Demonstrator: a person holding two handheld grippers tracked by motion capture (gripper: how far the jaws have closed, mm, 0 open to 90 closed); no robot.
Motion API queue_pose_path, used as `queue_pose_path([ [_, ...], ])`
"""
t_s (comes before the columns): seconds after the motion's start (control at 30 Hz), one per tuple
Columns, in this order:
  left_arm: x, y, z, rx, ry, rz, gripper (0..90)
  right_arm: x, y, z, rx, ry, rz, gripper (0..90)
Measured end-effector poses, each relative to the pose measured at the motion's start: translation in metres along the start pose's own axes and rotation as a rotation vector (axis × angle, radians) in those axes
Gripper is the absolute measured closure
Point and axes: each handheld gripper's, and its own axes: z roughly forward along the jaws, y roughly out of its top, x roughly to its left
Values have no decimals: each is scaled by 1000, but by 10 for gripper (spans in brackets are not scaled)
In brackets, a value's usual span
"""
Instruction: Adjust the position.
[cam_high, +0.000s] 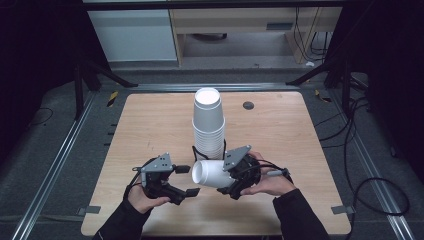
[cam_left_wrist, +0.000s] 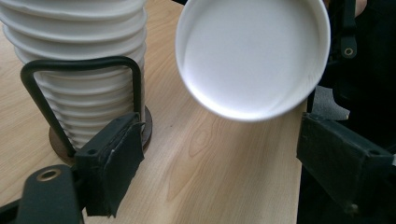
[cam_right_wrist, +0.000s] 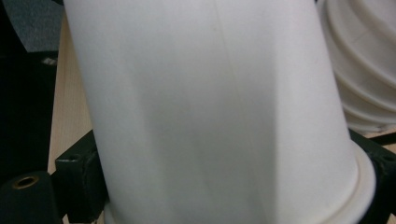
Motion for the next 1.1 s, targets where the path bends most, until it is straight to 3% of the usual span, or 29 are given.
queue_pose_path([
  [0.2,-1,0,4,17,-7,1,131,4,10,13,61,5,-47,91],
  [0.53,-2,1,7,25,-8,-7,132,11,20,28,103,10,-95,91],
  [1.1,-4,0,11,46,20,4,192,14,25,35,111,11,-108,88],
])
